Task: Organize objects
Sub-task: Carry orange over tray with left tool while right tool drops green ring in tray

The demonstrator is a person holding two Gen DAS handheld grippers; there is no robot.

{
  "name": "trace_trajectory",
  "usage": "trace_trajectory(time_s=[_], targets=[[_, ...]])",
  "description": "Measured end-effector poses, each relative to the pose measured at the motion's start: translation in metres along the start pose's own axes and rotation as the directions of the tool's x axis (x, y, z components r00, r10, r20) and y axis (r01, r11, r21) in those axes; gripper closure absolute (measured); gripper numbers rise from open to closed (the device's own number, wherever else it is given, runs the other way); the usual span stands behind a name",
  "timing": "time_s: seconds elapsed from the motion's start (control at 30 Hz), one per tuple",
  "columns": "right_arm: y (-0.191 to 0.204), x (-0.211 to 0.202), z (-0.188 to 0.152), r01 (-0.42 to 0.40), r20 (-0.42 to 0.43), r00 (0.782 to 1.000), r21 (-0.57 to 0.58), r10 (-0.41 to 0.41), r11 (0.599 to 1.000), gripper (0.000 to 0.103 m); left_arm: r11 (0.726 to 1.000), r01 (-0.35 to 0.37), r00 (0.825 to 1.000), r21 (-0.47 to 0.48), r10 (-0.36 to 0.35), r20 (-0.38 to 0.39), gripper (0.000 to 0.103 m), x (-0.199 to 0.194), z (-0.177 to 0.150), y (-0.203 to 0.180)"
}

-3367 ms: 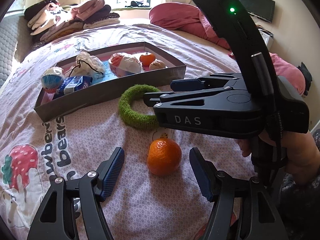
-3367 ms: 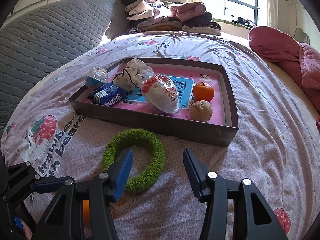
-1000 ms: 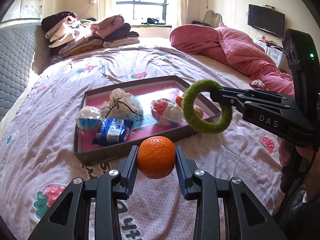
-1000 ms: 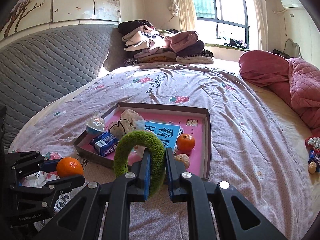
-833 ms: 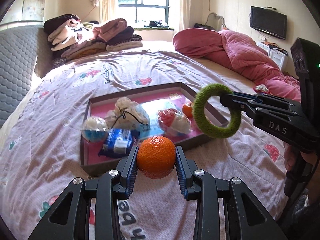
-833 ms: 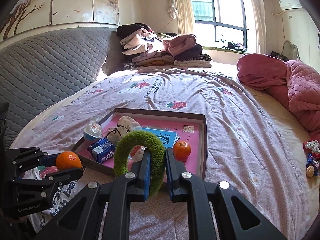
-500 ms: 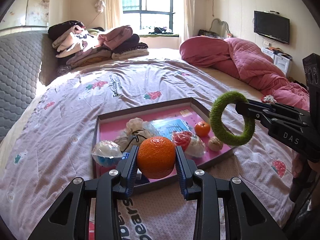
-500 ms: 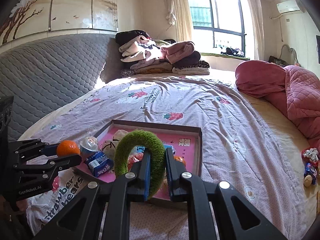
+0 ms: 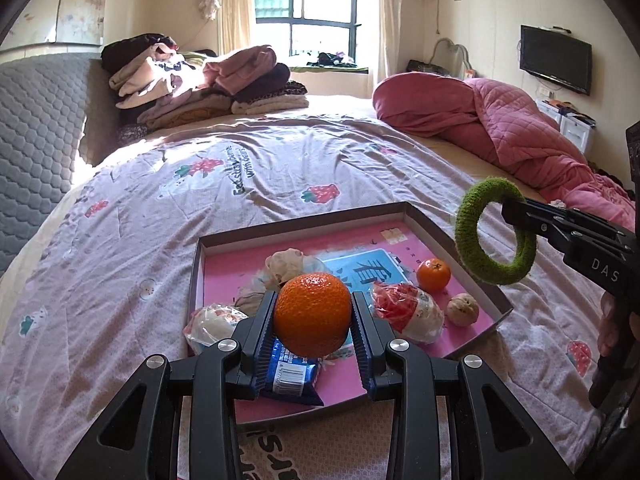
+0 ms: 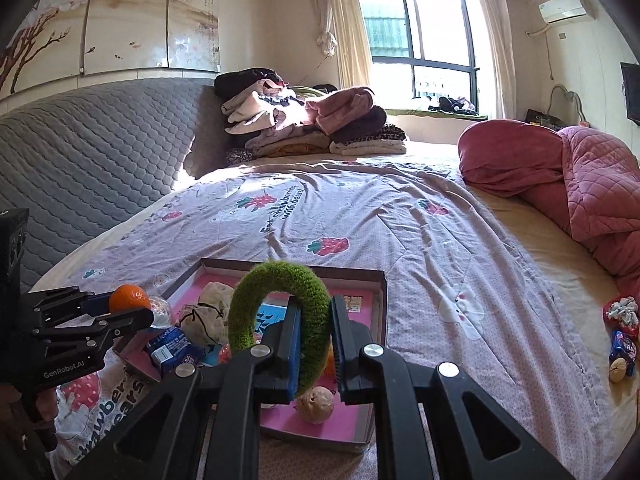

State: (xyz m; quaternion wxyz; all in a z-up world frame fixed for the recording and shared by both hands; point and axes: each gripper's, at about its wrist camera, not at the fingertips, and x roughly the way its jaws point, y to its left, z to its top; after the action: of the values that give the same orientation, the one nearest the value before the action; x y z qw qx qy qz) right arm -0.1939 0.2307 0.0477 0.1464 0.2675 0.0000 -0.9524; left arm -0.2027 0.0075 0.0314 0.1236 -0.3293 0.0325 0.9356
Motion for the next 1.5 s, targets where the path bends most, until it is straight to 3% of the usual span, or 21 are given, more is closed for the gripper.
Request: trace_trajectory(time_s=[0.63,1.5], targets=[[-0.010,0.035,-0.023,0.058,-0.089,0.994,-0.004,-0.058,0.998,0.089,0.999,0.010,0.998,0.033,-0.007,-0.069,0.067,0.048,-0.016,-0.018],[-0.007,0.068,-0.045,0.141,-0.202,0.967,-0.080,-0.155,0.987,0.089,0.996,0.031,0.993,0.079,-0.022,-0.112,0.067,0.061,-0.031,-0.038]])
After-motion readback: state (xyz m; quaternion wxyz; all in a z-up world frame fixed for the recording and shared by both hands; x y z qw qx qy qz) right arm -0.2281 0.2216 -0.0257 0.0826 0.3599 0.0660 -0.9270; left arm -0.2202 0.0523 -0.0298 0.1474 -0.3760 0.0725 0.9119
